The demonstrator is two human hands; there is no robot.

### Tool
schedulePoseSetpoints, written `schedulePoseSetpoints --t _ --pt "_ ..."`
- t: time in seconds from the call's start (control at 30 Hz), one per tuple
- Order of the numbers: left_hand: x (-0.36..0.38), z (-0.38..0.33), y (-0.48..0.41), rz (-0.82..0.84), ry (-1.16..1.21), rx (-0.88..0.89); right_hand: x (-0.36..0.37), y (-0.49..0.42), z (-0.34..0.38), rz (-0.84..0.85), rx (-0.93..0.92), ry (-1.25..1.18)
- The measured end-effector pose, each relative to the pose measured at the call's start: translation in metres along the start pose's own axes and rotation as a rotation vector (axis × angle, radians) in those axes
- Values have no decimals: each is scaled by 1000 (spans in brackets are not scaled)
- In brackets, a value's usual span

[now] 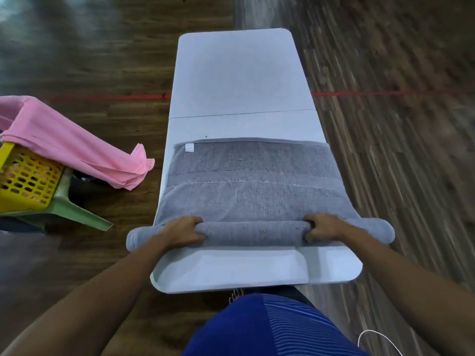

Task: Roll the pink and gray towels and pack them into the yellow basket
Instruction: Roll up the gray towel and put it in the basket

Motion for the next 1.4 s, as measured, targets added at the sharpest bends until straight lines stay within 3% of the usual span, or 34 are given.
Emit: schedulePoseSetpoints --t 0.13,0.2,0.3,0.37,0.47,0.63,0.7,0.73,0.83,0.9,1.03,1.17,1.27,1.4 --pt "-10 10 2 -494 -23 32 -14 4 -7 -581 33 4" --pt "-9 7 3 -534 -62 21 -13 7 -1 -677 -23 -11" --pt "2 0 0 -409 -234 105 5 2 4 -516 -70 108" --pt "8 1 -1 -316 -259 84 14 0 3 -524 -90 161" --pt "2 -4 0 -304 -231 77 8 2 5 -513 -80 129" --pt "-6 -4 -6 51 -30 23 -6 -1 7 -34 -44 34" --pt "-6 3 -8 69 67 23 -11 -3 3 -61 -18 35" --pt "-8 6 -8 10 98 18 -14 -4 1 -162 1 40" --pt "-18 12 -5 -355 103 -25 -23 2 3 -611 4 6" --pt "-18 8 -2 -483 67 12 -22 5 9 -720 -47 3" --pt "4 -8 -3 -310 -205 180 -3 3 15 -485 -129 163" --pt "6 -12 -4 -283 -269 163 1 2 13 -501 -104 244" --pt "-5 -17 -7 -196 -199 139 -8 0 18 -364 -89 170" --pt "-9 -7 -13 35 89 41 -17 1 18 -129 -53 40"
Point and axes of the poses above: each hand's wrist, its own y-axis away from the middle knuckle, its own x-axis out of the palm, z = x × y, the point moved 5 cm from there along -y, towards the middle knuckle, and after that the axes turned 8 degrees about z, right-handed, at the moved point
